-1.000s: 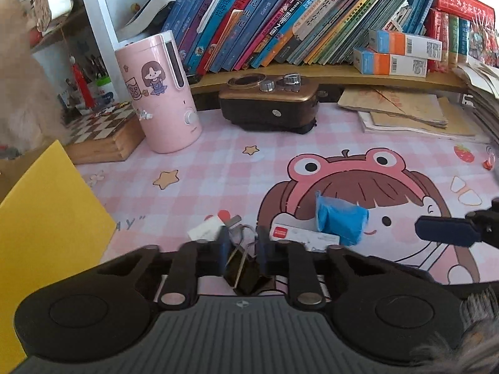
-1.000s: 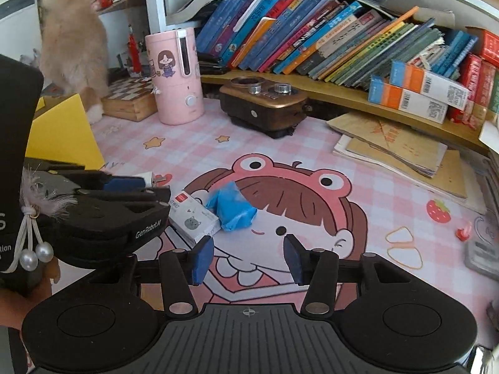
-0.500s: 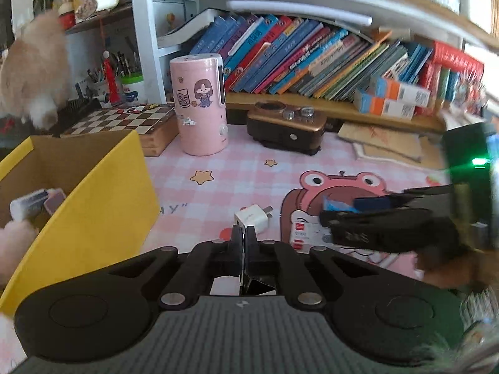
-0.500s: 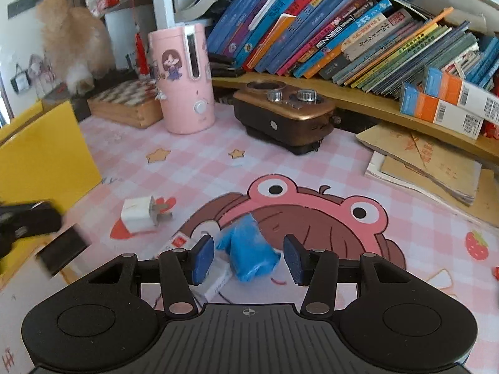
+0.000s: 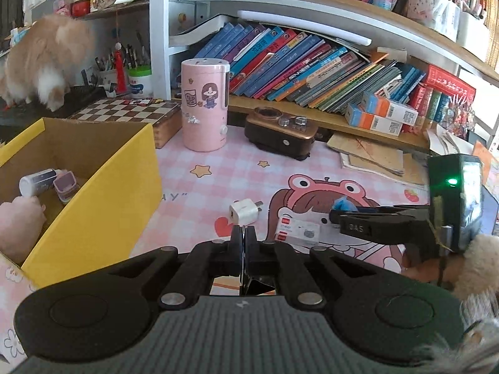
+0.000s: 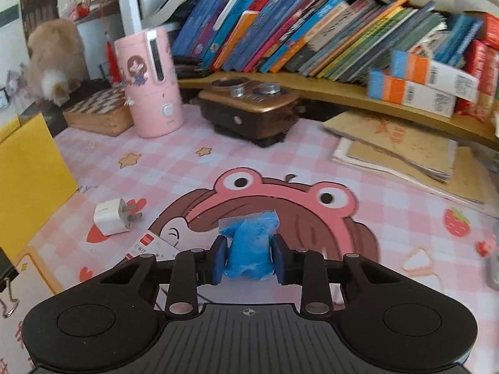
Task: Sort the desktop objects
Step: 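Lift the binder clip and blue bag and carry both to the yellow box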
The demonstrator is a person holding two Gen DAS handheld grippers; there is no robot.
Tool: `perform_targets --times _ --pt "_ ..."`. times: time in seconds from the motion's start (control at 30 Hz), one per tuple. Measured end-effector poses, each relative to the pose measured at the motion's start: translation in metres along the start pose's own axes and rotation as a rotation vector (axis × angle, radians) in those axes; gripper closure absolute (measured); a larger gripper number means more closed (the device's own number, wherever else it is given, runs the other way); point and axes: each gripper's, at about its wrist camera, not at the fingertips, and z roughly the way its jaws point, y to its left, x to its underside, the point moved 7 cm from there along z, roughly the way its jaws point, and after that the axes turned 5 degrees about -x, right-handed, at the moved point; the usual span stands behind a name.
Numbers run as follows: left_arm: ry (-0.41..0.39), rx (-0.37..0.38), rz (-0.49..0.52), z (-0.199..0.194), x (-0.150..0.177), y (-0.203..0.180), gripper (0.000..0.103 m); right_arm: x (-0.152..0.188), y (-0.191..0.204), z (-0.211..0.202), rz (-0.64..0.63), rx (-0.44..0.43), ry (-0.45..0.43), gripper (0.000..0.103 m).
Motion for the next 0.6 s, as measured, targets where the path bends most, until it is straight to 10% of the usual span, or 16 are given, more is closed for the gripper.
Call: perform_targets --times 0.6 --pt "0.01 0.098 0.033 -0.033 0.019 -0.019 0.101 0.055 0.012 -0.1 0.132 0.032 0.02 0.073"
